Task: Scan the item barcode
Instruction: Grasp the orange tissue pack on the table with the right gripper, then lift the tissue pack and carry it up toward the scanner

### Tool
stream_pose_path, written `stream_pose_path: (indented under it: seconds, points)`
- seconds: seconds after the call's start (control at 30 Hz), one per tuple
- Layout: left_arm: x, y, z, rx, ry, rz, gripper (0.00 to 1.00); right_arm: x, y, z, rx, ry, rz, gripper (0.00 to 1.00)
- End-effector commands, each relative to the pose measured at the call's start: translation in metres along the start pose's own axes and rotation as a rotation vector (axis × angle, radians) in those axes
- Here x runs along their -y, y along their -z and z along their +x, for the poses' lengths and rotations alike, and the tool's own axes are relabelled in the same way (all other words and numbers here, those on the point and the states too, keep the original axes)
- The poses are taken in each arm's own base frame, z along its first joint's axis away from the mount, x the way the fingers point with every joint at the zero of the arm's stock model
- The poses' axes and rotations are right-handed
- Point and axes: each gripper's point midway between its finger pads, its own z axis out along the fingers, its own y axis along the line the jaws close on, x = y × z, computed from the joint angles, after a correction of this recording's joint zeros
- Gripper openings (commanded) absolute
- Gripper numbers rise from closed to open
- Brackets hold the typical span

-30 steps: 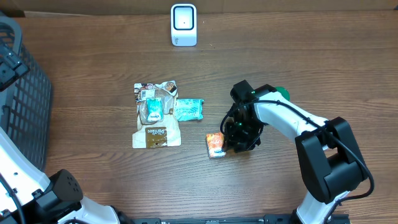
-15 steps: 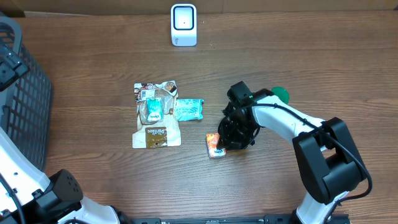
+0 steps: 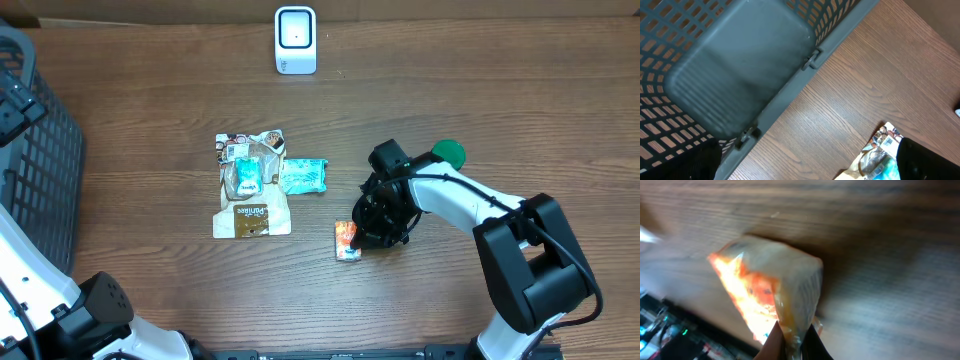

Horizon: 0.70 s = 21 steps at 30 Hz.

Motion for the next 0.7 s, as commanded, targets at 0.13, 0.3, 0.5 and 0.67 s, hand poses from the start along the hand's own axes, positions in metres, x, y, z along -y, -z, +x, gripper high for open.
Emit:
stream_pose_path:
  seconds: [0.13, 0.3, 0.5, 0.67]
  points:
    - [0.000, 0.001, 0.001, 0.001, 0.010, 0.001, 1.00, -0.106, 0.087, -0.009, 0.073, 0.321, -0.420, 0.04]
    - [0.000, 0.001, 0.001, 0.001, 0.010, 0.001, 1.00, -0.146, 0.147, -0.003, 0.094, 0.469, -0.714, 0.04]
    - [0.000, 0.001, 0.001, 0.001, 0.010, 0.001, 1.00, -0.158, 0.210, 0.002, 0.101, 0.585, -1.026, 0.04]
    - [0.000, 0.001, 0.001, 0.001, 0.010, 0.001, 1.00, -0.146, 0.225, -0.012, 0.136, 0.531, -1.031, 0.04]
